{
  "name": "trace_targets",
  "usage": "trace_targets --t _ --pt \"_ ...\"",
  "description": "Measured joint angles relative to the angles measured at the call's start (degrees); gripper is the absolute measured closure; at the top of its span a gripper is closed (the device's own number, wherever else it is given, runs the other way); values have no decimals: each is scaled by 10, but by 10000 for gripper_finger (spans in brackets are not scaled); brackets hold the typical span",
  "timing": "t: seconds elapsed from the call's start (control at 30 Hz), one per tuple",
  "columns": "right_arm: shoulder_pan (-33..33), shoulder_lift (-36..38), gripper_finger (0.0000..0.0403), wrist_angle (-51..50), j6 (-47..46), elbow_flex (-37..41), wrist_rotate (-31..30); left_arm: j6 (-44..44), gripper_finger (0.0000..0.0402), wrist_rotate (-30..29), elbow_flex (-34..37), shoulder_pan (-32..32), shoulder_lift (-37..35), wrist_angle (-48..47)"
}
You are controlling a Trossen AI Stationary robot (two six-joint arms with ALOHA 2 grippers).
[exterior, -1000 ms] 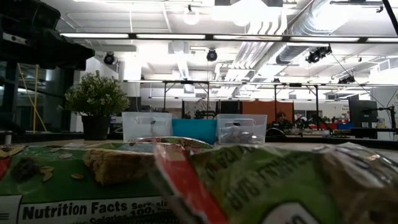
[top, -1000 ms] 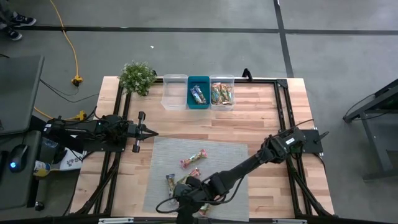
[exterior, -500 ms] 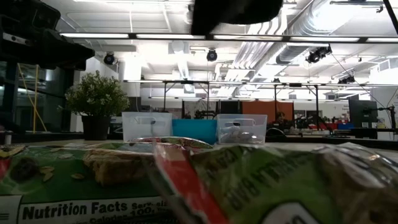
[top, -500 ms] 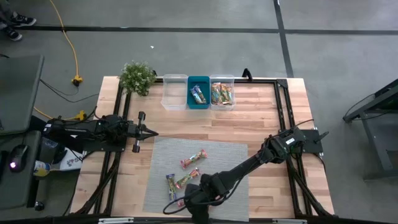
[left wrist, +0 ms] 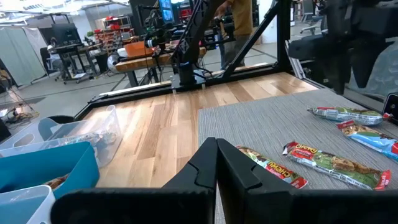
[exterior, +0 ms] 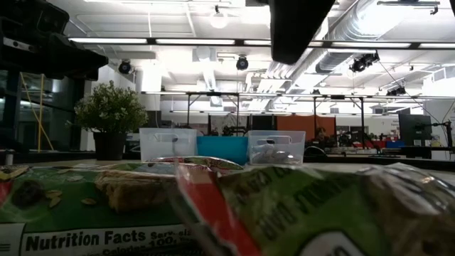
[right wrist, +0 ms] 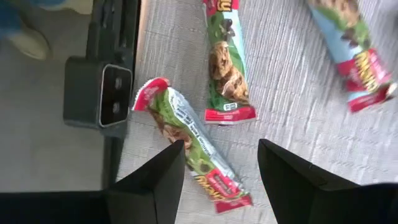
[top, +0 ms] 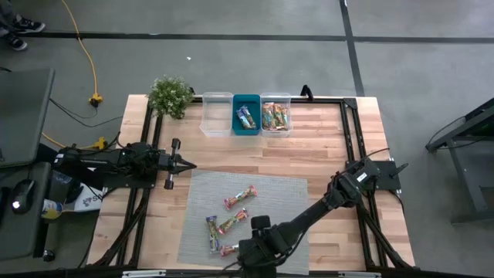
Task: Pick and place Granola Bars by type
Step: Put the red granola bar into the left transparent bin
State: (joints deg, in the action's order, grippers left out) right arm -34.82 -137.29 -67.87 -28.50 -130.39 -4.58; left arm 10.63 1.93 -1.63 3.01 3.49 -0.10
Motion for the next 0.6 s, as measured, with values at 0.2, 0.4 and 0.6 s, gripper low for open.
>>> trace_targets --t 0.2,0.4,0.6 --pt "-14 0 217 5 41 14 -14 0 401 0 0 0 0 0" --pt "-28 0 217 22 45 50 -22 0 401 0 0 0 0 0" --pt "-37 -1 217 51 45 94 -18 0 401 0 0 0 0 0"
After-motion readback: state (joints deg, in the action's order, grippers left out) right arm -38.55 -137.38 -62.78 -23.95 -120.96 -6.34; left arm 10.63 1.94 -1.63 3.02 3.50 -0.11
